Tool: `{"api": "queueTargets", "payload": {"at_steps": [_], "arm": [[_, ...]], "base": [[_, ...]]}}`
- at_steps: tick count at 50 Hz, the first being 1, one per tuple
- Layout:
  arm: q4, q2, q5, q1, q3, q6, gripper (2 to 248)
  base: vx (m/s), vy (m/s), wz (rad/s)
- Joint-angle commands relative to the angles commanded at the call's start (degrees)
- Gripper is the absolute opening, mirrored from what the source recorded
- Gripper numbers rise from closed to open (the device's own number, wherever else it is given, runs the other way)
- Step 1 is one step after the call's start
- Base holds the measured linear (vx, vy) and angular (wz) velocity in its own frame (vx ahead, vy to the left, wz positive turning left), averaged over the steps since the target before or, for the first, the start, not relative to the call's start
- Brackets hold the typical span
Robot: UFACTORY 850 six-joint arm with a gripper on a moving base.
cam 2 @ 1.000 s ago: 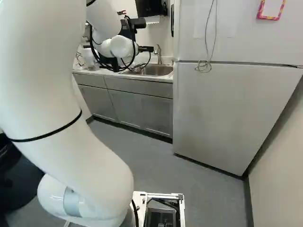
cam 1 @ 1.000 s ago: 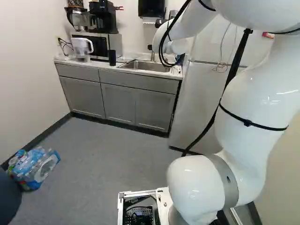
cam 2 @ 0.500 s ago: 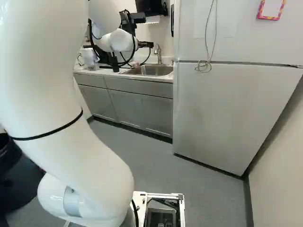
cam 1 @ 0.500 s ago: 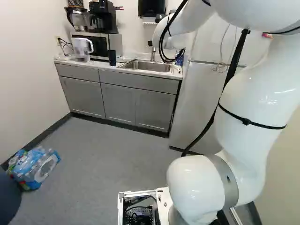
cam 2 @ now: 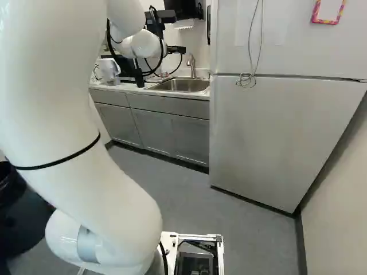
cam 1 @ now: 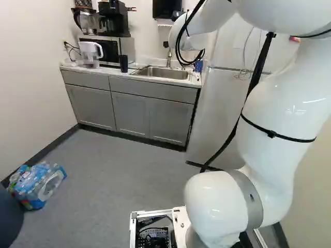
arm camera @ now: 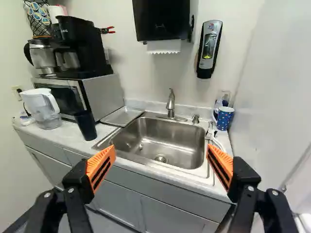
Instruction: Rinse the cup and place it in the tray
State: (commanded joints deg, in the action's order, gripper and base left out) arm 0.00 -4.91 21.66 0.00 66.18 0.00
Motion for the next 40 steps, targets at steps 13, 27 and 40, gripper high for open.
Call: {"api": "queueTargets", "payload": {"at_steps": [13, 27, 40], "arm": [[0.0, 0.0, 0.0, 0.0, 0.0, 0.0, 247], [0.0, 0.0, 0.0, 0.0, 0.0, 0.0, 247], [0.0, 0.0, 0.0, 0.0, 0.0, 0.0, 247]], "base": [[0.0, 0.0, 0.0], [0.0, 0.0, 0.0], [0.021, 0.038, 0.063]]}}
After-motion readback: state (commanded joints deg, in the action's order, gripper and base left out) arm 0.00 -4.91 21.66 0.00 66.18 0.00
